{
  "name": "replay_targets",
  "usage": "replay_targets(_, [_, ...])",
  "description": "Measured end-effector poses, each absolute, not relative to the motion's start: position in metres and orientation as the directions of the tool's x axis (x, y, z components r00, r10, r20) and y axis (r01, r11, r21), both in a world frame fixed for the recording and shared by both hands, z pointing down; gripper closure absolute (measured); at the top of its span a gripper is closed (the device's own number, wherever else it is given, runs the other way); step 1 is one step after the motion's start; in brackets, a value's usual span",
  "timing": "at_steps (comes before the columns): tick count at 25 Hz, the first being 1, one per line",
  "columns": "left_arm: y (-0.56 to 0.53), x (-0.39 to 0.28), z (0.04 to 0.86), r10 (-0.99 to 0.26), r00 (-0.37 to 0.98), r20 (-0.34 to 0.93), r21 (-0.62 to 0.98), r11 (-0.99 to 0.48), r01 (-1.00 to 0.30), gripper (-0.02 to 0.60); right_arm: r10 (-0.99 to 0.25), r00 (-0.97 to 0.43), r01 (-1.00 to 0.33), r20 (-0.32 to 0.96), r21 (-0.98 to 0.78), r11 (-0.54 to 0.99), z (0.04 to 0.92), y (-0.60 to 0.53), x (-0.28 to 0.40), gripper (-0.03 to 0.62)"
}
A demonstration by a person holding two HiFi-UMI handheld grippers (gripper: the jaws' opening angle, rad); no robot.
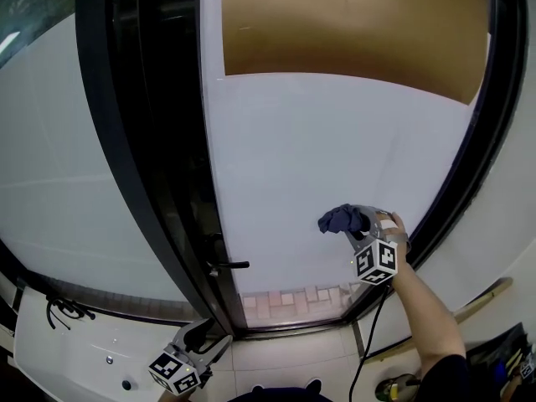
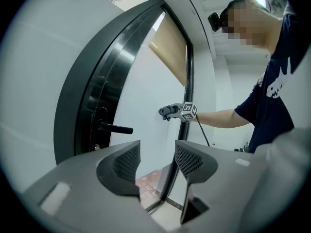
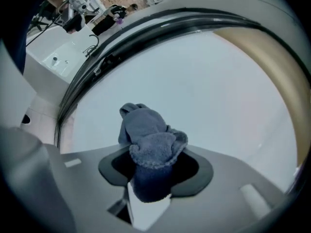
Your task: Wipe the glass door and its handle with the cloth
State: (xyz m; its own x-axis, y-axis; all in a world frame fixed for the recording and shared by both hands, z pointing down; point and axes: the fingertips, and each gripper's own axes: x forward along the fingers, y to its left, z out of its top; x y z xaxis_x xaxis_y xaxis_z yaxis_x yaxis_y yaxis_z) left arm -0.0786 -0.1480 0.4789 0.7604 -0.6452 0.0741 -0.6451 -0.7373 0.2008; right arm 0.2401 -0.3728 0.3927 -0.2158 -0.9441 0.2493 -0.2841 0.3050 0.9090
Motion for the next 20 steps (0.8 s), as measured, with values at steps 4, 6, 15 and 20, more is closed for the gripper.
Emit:
replay_targets(4, [-0.148,-0.072,0.479,-0.635,0.769,0.07,0.199,-0.746,-0.635,0.36,-0.96,-0.123,-0.357,0.251,0.892,0.279,0.392,-0.374,0.291,0.407])
replay_targets(6, [-0.147,-0.071,0.481,-0.634,0.771,0.064,0.202,-0.748,-0.632,0.36,-0.963,-0.098,-0.368,0.251,0.89,0.27,0.394,-0.372,0.304,0.407])
replay_targets(15, [-0.142,-0.078,0.48,-0.639,0.767,0.058,0.197,-0.746,-0.636,0.36,-0.88,-0.411,-0.442,0.236,0.793,0.419,0.378,-0.332,0.175,0.407])
replay_targets(20, [-0.138,-0.084,0.477,-0.64,0.767,0.05,0.189,-0.748,-0.637,0.36,-0.749,-0.61,-0.426,0.257,0.691,0.584,0.384,-0.319,0.053,0.407])
